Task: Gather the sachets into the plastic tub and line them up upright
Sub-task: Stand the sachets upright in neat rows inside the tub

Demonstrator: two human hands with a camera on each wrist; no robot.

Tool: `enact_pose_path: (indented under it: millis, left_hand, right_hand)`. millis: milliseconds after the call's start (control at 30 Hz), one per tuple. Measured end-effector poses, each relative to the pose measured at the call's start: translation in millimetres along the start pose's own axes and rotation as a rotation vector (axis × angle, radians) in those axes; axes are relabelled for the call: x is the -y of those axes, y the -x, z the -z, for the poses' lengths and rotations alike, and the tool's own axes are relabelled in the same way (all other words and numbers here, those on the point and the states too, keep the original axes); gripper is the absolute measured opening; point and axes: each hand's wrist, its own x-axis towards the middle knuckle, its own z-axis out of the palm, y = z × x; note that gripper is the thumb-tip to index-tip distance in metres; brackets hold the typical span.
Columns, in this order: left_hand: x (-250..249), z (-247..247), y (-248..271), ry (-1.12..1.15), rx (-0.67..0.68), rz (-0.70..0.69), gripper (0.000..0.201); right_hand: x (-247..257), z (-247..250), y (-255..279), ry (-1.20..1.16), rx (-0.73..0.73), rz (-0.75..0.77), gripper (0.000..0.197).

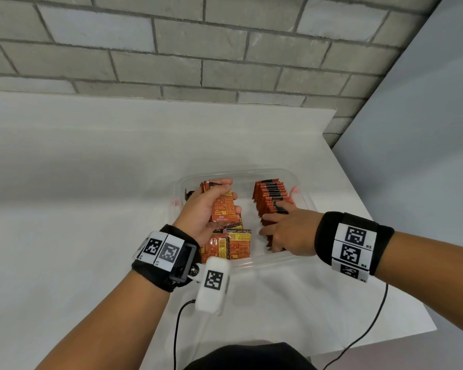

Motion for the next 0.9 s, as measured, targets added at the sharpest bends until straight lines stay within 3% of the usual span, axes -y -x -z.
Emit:
enact_pose_path:
  millis: [133, 267, 900]
  left_hand:
    - [0, 1, 0, 0.003, 0.001, -0.002, 0.021]
    - [1, 1, 0, 0.004, 0.005, -0.004, 0.020]
    - [1, 2, -1, 0.009, 0.007, -0.009, 0.022]
  right_hand:
    - [-3, 2, 2, -0.005, -0.058, -0.015, 0.046]
    - [-3, 4, -1, 0.013, 0.002, -0.062, 0.046]
    - [-1, 2, -13, 0.124, -0.012, -0.094, 0.045]
